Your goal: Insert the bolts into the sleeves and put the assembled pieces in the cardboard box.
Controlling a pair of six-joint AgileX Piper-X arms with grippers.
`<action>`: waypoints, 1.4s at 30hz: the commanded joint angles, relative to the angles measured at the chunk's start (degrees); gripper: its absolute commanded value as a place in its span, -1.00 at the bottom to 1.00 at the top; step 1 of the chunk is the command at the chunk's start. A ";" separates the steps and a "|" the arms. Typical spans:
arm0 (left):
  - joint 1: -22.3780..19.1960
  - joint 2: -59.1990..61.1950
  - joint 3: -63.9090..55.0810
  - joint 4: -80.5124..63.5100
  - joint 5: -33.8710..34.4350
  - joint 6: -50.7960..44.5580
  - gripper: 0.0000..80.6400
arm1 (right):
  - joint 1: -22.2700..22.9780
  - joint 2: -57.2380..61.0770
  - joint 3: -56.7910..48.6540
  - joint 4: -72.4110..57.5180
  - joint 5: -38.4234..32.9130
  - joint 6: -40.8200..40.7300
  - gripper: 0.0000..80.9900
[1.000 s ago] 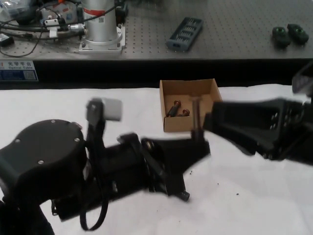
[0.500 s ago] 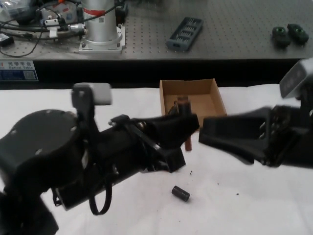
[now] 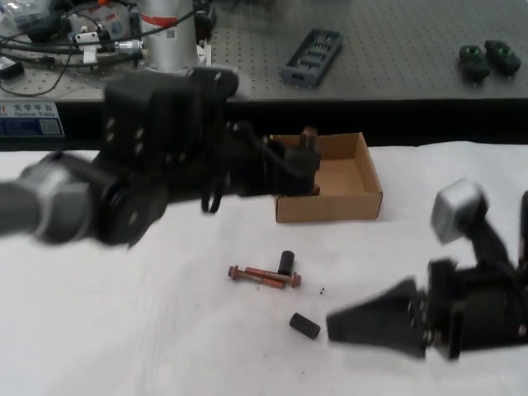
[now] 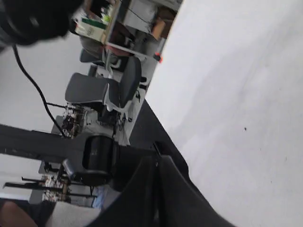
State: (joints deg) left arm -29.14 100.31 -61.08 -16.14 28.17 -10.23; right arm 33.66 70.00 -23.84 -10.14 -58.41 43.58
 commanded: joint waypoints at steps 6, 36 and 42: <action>1.62 10.57 -13.24 3.24 1.50 2.90 -0.99 | 8.70 -6.54 -0.20 24.91 7.56 -14.25 -0.92; 4.64 30.08 -40.84 22.33 -0.85 19.54 -0.58 | 21.21 -14.53 -0.20 35.14 15.44 -14.06 -0.92; 4.64 29.30 -40.89 21.25 1.33 15.43 0.19 | 21.21 -14.53 -0.20 35.14 15.44 -14.06 -0.92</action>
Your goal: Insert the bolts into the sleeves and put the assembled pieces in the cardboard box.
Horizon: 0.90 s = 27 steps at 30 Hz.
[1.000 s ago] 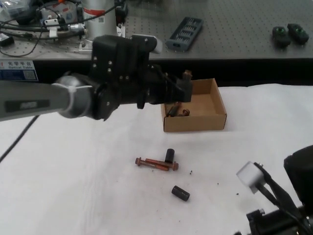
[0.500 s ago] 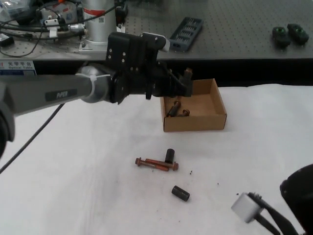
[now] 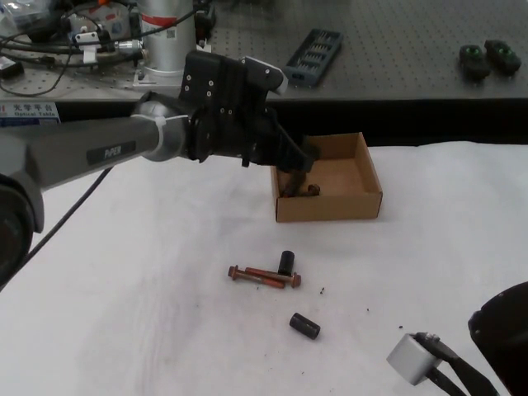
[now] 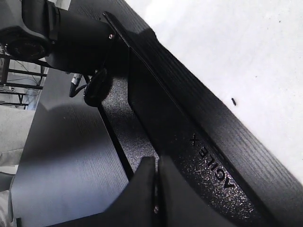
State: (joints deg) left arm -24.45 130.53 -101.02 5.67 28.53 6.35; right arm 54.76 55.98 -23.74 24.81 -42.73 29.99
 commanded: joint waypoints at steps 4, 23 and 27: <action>-0.05 -3.46 -0.95 5.03 0.84 -2.11 0.05 | 0.11 -0.51 -0.30 0.19 -0.24 -1.35 -0.92; 4.75 -16.05 -0.82 45.05 -6.82 -6.35 -0.19 | -14.93 4.69 -11.40 -0.07 9.63 -12.09 -0.92; 8.34 -21.18 -0.82 47.25 -3.20 -8.18 -0.19 | -16.50 12.23 -15.79 2.06 9.62 -14.84 -0.92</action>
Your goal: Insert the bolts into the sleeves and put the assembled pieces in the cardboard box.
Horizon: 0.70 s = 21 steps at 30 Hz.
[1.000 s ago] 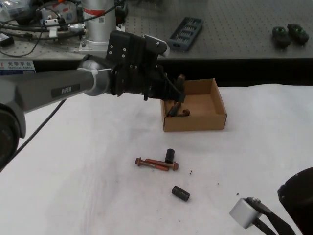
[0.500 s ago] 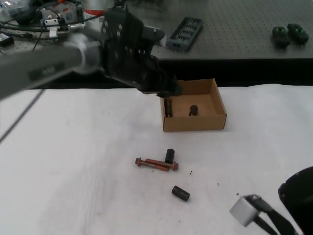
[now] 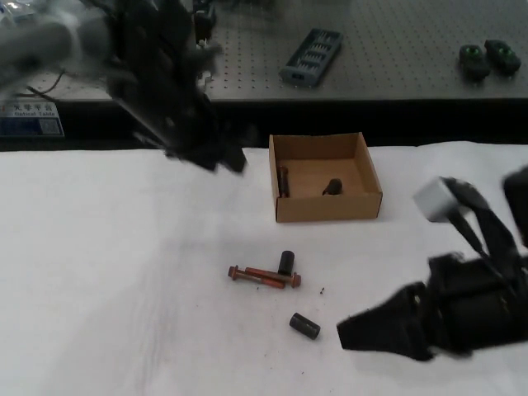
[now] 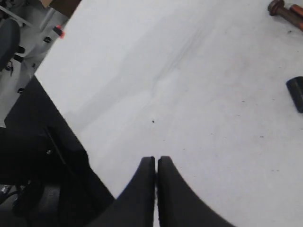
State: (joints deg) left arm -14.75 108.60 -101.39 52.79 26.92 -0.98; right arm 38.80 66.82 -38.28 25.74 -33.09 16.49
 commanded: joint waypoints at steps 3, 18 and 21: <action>1.88 -2.43 -0.44 1.32 2.59 -0.85 -0.19 | -0.61 6.81 -3.93 0.87 -0.02 -4.21 -0.92; 7.32 -4.27 -0.18 1.56 21.96 -3.90 -0.19 | -0.81 17.24 -11.77 -6.85 -4.05 -4.48 -0.92; 7.65 -4.27 0.25 1.28 21.96 -2.65 -0.19 | -0.81 19.64 -15.08 -2.97 -3.76 -4.99 -0.96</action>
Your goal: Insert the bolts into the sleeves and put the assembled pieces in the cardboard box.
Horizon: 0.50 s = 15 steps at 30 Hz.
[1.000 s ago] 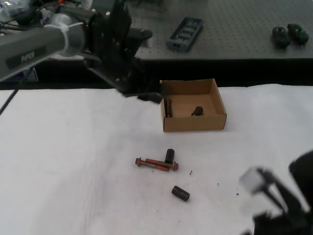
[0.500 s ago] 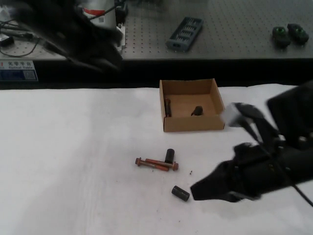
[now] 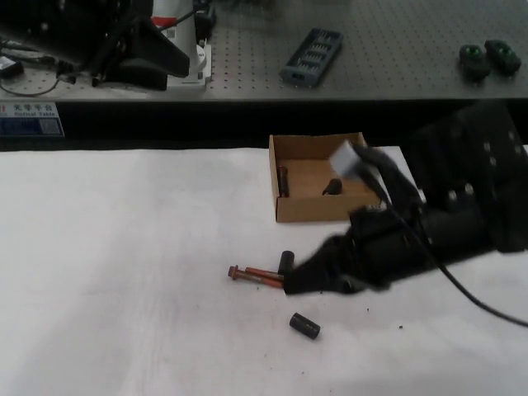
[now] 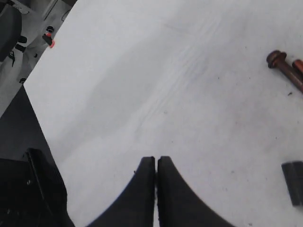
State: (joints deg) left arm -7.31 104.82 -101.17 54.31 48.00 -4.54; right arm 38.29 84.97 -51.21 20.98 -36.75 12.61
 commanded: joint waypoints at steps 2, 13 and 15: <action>0.47 -0.49 0.22 -0.64 0.87 0.89 -0.19 | -0.30 3.77 -4.73 4.18 -0.10 -3.29 -0.95; 2.31 -1.07 0.32 0.37 -1.14 -0.95 -0.19 | -0.43 18.19 -20.87 16.23 7.78 -18.36 -0.62; 3.17 -2.15 0.73 -0.46 -2.73 -0.78 -0.19 | -0.60 20.52 -23.61 16.00 7.93 -18.91 -0.63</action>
State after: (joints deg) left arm -5.41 104.68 -100.90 54.76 47.51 -5.19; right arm 38.22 103.72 -72.12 36.29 -28.96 -4.65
